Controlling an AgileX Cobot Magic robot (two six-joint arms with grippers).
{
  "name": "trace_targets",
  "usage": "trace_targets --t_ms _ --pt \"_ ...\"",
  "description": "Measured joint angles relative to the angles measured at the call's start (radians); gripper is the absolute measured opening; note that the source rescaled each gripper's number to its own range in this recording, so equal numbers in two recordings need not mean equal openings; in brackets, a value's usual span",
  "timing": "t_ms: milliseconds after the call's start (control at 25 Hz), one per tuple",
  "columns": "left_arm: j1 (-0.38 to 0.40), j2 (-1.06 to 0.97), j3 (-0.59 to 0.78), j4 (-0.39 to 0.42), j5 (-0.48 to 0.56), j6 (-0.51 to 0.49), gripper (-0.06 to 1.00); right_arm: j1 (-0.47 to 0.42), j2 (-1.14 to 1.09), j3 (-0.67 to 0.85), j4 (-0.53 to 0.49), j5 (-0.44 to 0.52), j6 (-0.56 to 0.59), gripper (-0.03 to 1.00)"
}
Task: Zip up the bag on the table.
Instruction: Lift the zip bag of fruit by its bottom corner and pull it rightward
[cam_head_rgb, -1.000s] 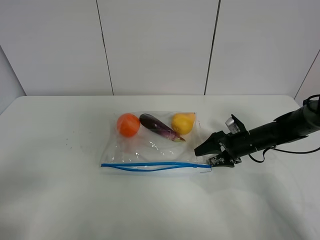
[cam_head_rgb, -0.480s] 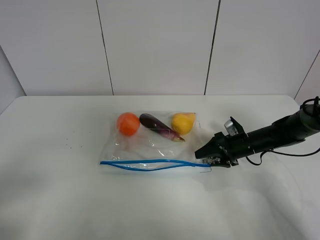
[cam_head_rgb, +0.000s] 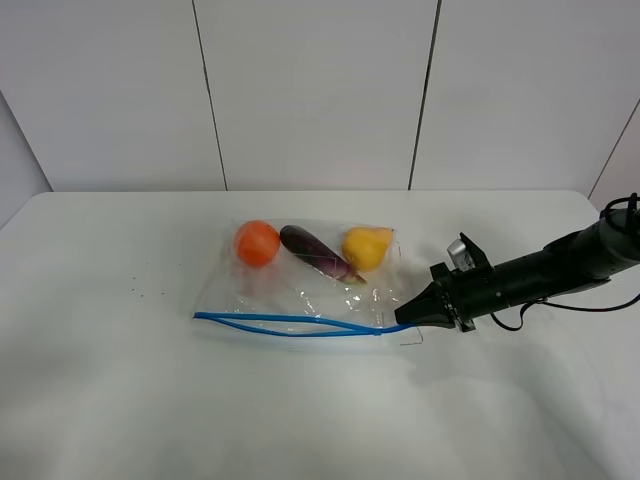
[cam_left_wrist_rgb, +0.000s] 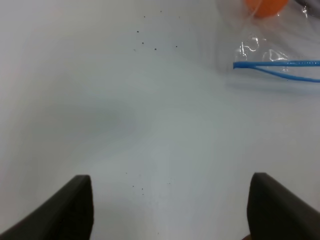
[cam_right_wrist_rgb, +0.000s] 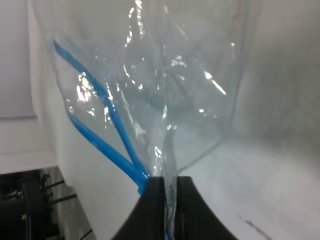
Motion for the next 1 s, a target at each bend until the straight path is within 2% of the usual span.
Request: trace_targets --t_ms 400,1000 --pt "0.0 0.0 0.0 0.0 0.0 0.0 0.99 0.0 0.0 0.0 0.022 0.102 0.008 0.0" --pt "0.0 0.0 0.0 0.0 0.0 0.0 0.99 0.0 -0.044 0.0 0.07 0.112 0.114 0.0"
